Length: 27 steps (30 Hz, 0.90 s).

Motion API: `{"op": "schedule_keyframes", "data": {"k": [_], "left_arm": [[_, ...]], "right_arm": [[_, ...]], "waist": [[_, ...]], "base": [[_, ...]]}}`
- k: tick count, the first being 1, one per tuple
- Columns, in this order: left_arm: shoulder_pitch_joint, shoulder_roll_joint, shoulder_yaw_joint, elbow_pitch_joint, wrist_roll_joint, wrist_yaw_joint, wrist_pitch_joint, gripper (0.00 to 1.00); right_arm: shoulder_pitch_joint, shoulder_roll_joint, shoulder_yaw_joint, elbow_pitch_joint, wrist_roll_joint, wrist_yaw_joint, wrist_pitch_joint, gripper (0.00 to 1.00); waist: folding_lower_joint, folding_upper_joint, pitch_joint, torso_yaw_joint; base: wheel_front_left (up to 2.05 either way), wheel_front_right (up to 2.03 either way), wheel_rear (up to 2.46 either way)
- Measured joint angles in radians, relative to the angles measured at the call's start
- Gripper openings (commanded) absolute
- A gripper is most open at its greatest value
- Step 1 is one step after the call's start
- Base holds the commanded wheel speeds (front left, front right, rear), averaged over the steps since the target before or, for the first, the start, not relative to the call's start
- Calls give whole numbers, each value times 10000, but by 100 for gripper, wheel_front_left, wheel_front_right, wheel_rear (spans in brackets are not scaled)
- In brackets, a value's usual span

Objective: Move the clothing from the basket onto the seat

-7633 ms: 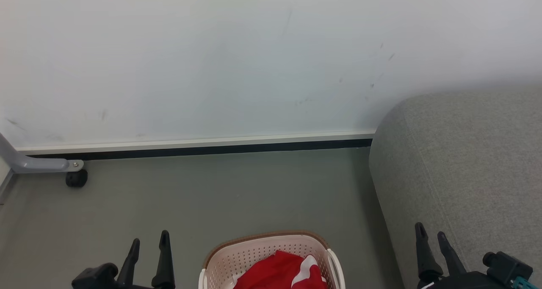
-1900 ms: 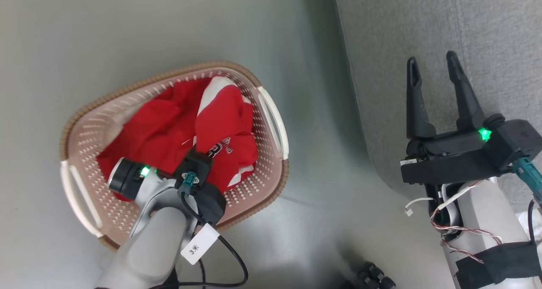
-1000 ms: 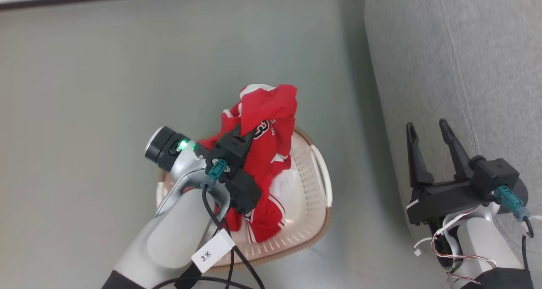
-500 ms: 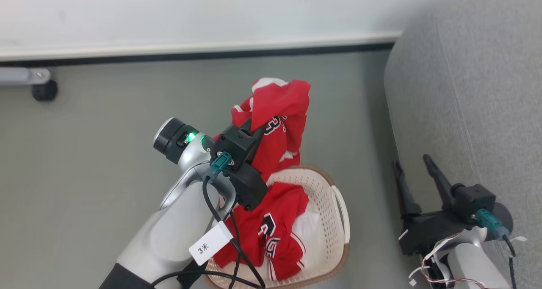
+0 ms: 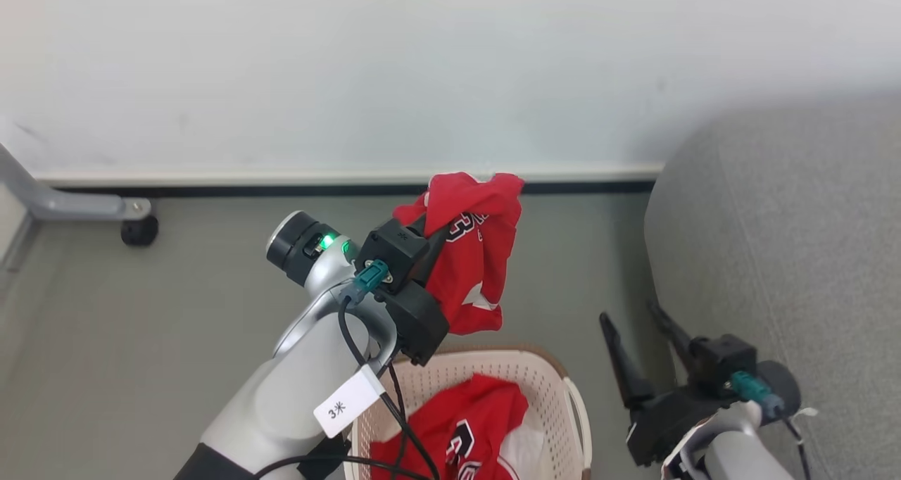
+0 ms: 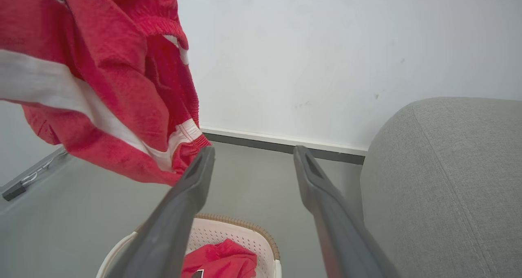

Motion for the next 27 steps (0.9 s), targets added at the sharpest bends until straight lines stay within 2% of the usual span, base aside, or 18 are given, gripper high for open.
{"op": "schedule_keyframes", "data": {"k": [6,11,18,27], "left_arm": [[49,0,-295,-23,-460,-2,102,0],[189,-2,-675,-548,-1124,0,305,0],[191,2,-1346,-1087,-1634,17,619,0],[136,13,-1942,-1565,-2153,205,953,0]], "right_arm": [[3,75,537,474,-33,59,0,100],[-4,186,1369,800,-105,86,0,100],[-267,245,2882,1133,-107,88,0,100],[-905,251,3421,2031,276,90,0,100]], "waist": [[0,0,-667,78],[-1,-1,-1324,170],[0,0,-1675,348],[0,1,-1772,633]], "base": [[0,0,0],[0,0,0],[0,0,0],[0,0,0]]}}
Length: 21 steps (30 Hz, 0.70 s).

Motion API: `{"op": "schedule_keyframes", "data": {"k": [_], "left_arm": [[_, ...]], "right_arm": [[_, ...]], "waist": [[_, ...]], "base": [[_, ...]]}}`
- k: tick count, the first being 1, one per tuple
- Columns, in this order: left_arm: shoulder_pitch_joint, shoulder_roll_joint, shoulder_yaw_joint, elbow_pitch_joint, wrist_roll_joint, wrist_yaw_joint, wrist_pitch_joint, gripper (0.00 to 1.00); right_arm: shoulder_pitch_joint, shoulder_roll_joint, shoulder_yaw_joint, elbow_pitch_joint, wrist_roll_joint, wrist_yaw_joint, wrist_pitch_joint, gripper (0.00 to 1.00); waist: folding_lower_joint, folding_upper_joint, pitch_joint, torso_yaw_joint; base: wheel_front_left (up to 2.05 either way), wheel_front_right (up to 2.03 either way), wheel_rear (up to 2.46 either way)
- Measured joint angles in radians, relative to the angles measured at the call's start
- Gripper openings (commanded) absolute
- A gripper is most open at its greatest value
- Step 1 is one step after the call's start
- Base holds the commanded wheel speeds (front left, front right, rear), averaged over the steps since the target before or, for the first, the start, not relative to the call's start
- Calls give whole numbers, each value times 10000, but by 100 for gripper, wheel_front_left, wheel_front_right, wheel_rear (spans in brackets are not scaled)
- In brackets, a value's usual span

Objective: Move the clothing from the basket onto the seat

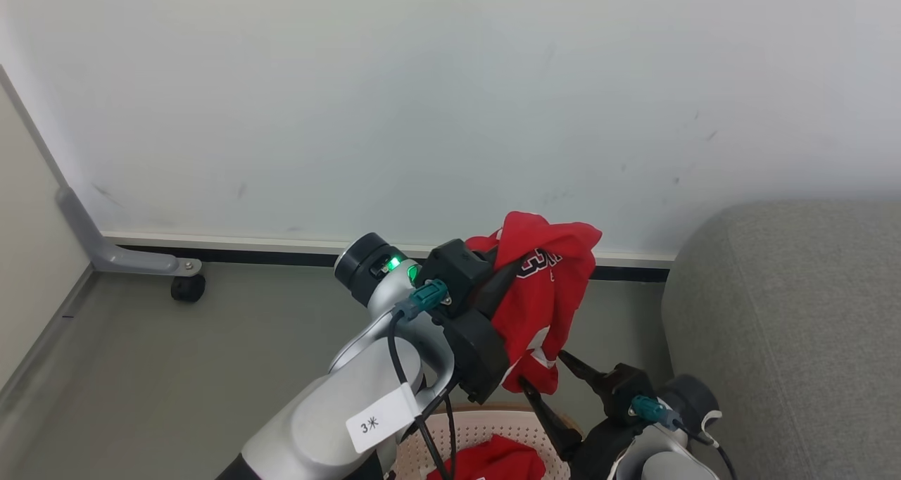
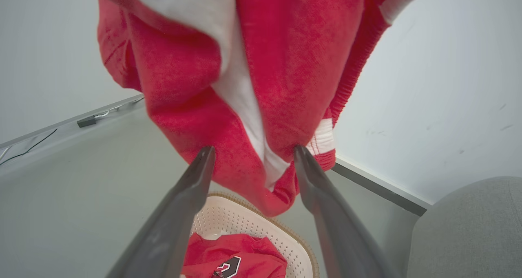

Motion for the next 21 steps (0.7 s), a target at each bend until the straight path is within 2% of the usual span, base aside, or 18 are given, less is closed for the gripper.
{"op": "schedule_keyframes", "data": {"k": [12,13,14,15,16,17,20,21], "left_arm": [[-159,13,-330,-274,-334,192,205,0],[-161,12,-330,-270,-364,221,207,0],[-161,12,-330,-261,-462,245,207,0],[-162,12,-326,-234,-550,245,209,0],[-162,12,-322,-196,-591,247,213,0],[-162,12,-313,-146,-600,253,240,0],[-153,12,-140,40,-602,351,238,0],[-147,33,-88,98,-608,399,238,3]], "right_arm": [[-836,12,451,928,644,2,0,99],[-893,10,502,959,713,2,0,60],[-941,4,558,951,790,2,0,37],[-973,4,621,918,874,2,0,28],[-984,10,675,880,984,2,0,4],[-987,19,698,851,1124,4,0,0],[-1052,21,769,777,1350,4,0,0],[-1097,25,780,771,1409,6,0,0]], "waist": [[1,0,38,282],[1,0,47,293],[2,0,55,303],[1,0,64,312],[1,0,73,320],[1,0,81,324],[1,0,107,293],[2,0,116,264]], "base": [[0,0,0],[0,0,0],[0,0,0],[0,0,0],[0,0,0],[0,0,0],[0,0,0],[0,0,0]]}}
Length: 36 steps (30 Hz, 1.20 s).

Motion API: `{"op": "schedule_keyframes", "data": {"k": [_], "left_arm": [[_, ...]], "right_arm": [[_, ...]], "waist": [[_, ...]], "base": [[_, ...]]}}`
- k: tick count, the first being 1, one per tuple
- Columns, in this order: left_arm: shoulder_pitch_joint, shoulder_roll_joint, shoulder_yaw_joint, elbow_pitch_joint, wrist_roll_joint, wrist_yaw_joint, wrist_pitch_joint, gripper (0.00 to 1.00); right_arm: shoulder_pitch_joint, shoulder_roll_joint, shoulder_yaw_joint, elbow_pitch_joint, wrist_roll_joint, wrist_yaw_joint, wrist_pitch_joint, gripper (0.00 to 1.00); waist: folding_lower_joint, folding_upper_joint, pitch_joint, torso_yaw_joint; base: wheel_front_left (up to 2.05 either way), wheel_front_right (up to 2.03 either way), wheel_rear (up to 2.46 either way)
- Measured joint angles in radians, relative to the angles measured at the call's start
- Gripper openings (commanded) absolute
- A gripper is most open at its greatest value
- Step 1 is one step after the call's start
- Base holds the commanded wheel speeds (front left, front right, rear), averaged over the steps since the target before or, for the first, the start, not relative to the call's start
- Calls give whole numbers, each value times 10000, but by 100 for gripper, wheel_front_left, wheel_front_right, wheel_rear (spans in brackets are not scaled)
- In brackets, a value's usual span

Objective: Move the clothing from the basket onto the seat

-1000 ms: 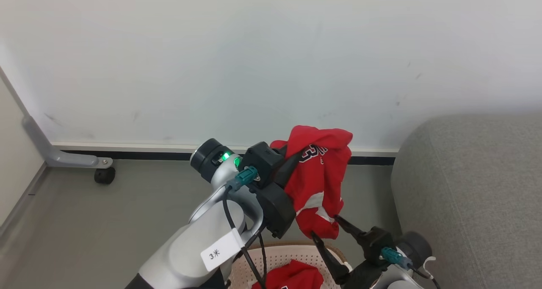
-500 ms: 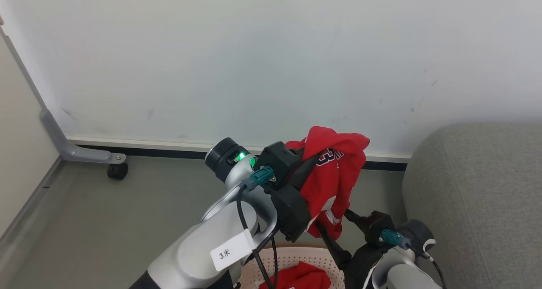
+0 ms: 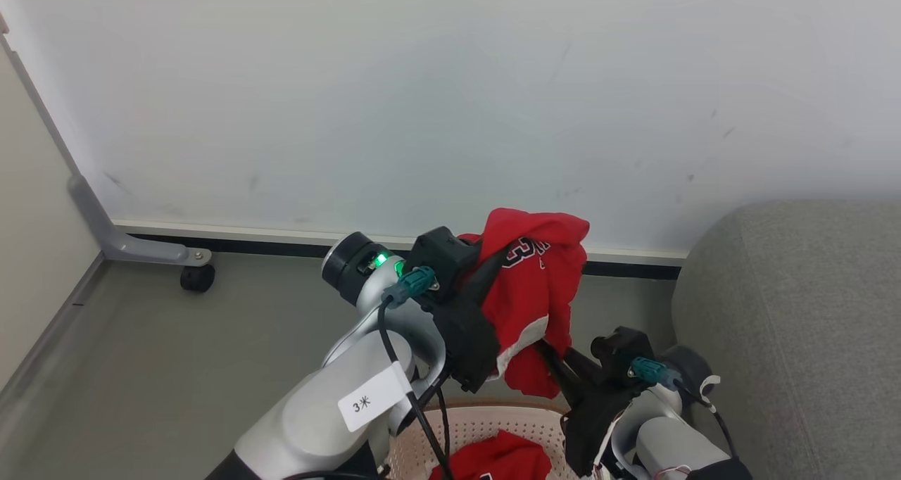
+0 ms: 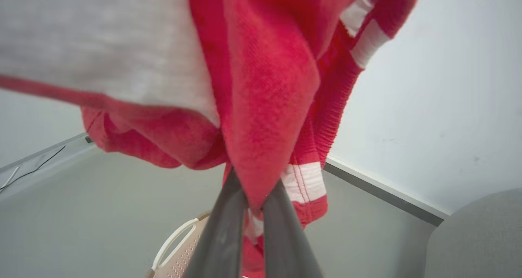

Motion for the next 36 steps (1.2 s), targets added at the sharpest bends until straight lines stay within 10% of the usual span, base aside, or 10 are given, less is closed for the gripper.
{"op": "schedule_keyframes", "data": {"k": [4,5,6,8,26,36], "left_arm": [[92,201,238,159,-88,165,-25,37],[168,249,332,184,-150,226,-63,66],[288,297,454,198,-226,299,-134,66],[525,391,593,259,-278,366,-222,100],[2293,545,848,192,-769,629,-926,100],[3071,274,499,-364,-848,370,-1072,100]], "right_arm": [[-95,-6,-153,-33,190,0,0,0],[-116,-6,-198,-63,284,0,0,0],[-165,-6,-240,-100,353,0,0,0],[-297,-59,-337,-226,418,0,0,0],[-485,-1791,-1352,-1338,545,-27,0,0],[996,-2838,-2006,-2826,489,-725,0,0]], "waist": [[0,0,27,-167],[0,0,31,-219],[0,0,35,-279],[0,0,39,-407],[-1,0,-88,-2194],[-1,0,-157,-3458]], "base": [[0,0,0],[0,0,0],[0,0,0],[0,0,0],[0,0,0],[0,0,0]]}}
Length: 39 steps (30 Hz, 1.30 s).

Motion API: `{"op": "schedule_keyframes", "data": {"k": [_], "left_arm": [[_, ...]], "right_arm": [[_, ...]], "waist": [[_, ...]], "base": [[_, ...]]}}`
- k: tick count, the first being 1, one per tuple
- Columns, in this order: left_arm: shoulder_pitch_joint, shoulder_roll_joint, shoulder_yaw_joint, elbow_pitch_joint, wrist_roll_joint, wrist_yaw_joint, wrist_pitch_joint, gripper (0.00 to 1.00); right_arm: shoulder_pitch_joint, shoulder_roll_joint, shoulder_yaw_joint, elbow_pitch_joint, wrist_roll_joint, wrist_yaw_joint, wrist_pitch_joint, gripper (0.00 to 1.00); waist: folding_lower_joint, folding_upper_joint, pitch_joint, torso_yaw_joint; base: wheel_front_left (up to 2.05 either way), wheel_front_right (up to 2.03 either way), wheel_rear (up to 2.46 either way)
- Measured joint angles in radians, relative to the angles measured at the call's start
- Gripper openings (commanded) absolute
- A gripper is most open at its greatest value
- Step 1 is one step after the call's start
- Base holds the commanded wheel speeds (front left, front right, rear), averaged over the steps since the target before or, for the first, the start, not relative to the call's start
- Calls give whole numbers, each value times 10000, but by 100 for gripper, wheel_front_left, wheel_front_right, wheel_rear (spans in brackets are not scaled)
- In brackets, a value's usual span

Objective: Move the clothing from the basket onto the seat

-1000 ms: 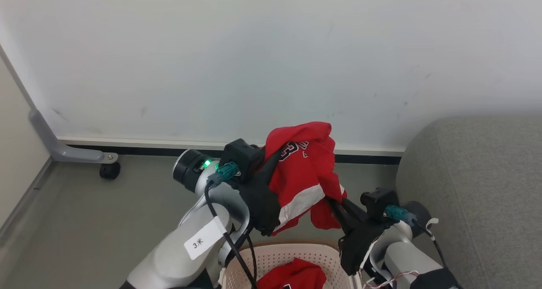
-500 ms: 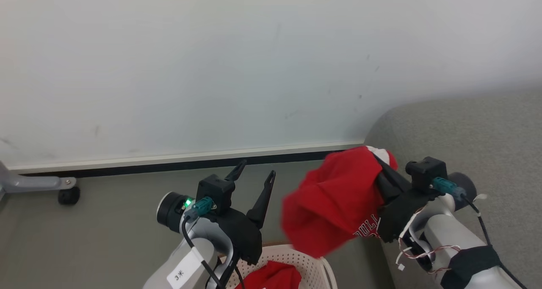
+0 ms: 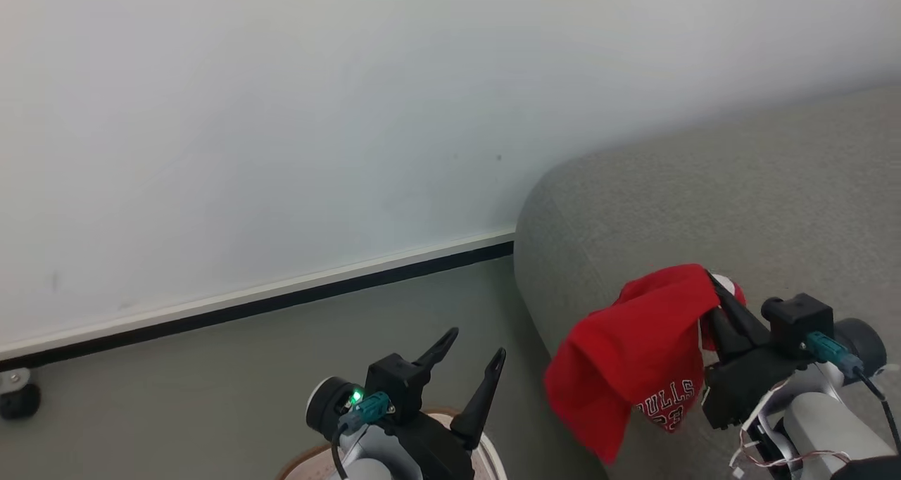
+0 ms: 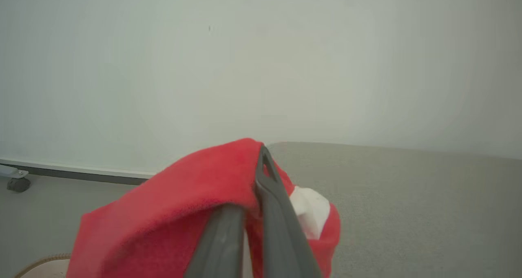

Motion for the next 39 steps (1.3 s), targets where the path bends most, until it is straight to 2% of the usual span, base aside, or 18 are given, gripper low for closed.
{"op": "schedule_keyframes", "data": {"k": [6,12,14,18,24,39], "left_arm": [[258,-21,-61,-201,4,12,-63,100],[383,-15,-23,-430,88,190,-79,100],[411,-15,-63,-491,194,198,-79,100],[409,-27,-224,-679,355,240,-111,100],[301,6,-305,-986,740,341,-121,100],[-655,677,-142,-2029,1482,552,-130,100]], "right_arm": [[497,-341,-123,-995,-104,-140,0,0],[500,-420,-148,-1503,-155,-153,0,0],[500,-604,-309,-1661,-153,-153,0,0],[480,-857,-569,-1758,-115,-150,0,0],[-445,-984,-880,-1749,23,-15,0,0],[-5134,-1262,-1885,-583,614,374,345,0]], "waist": [[0,0,41,-781],[0,0,154,-1421],[0,0,269,-1762],[0,0,548,-2021],[0,0,1154,-2064],[2,1,2910,-1302]], "base": [[0,0,0],[0,0,0],[0,0,0],[0,0,0],[0,0,0],[0,0,0]]}}
